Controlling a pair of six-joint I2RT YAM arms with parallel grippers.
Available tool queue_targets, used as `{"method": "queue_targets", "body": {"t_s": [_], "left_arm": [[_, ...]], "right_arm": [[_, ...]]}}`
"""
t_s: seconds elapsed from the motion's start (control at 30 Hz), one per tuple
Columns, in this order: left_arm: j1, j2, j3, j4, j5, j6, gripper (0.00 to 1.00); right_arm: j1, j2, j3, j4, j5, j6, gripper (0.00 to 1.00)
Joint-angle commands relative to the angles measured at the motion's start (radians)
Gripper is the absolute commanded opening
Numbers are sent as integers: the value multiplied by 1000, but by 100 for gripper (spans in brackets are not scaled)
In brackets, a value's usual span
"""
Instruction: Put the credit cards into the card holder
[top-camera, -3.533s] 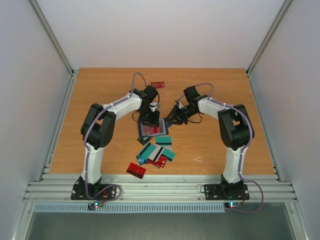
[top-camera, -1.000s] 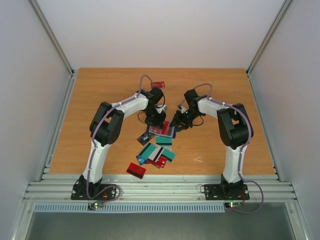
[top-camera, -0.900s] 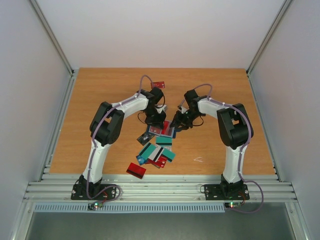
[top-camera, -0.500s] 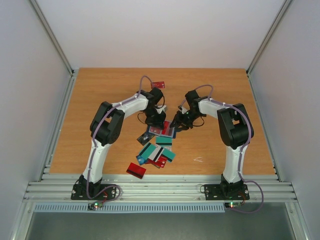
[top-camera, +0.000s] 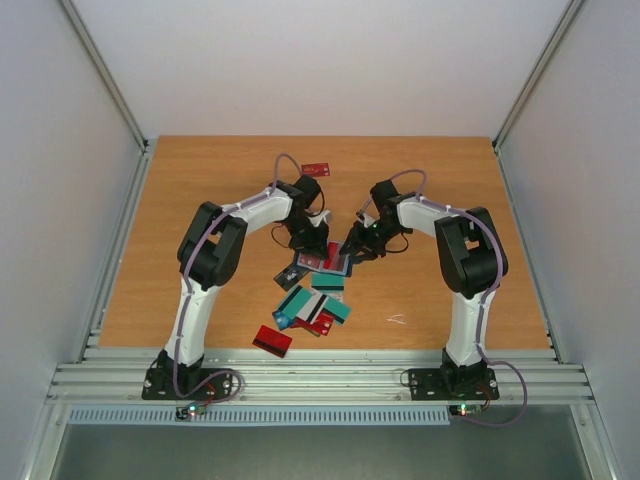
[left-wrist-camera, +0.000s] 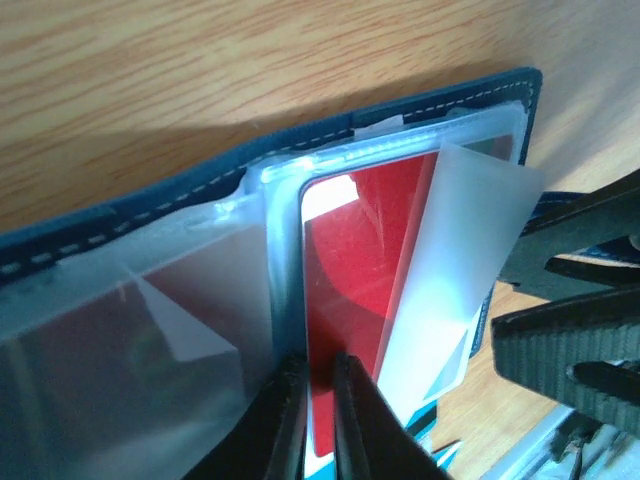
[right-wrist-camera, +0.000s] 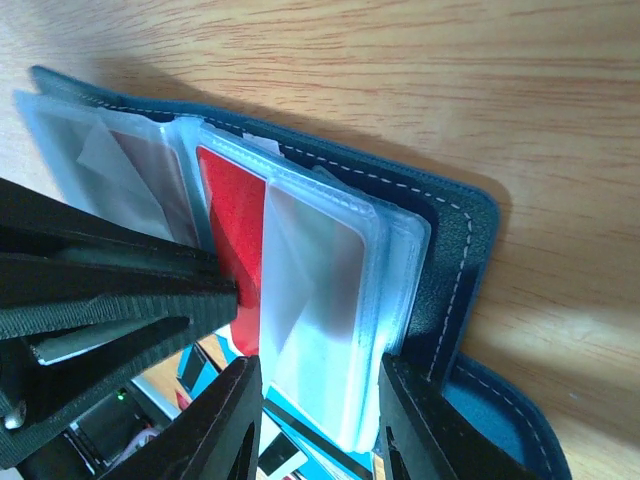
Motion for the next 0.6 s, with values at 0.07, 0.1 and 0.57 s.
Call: {"method": "queue_targets", "body": {"t_s": [0.07,0.1,0.57], "left_arm": [[-5,-15,-6,-46,-20,-15,29],[-5,-27,7,-59,-18,-13,33],[-5,-115,124,-213,-108,2,27]], "right_arm": [[3,-48,28,-17,-10,-8,34],[3,-48,27,-20,-9,-12,34],[3,-59,28,-37,-5,-25,34]]}}
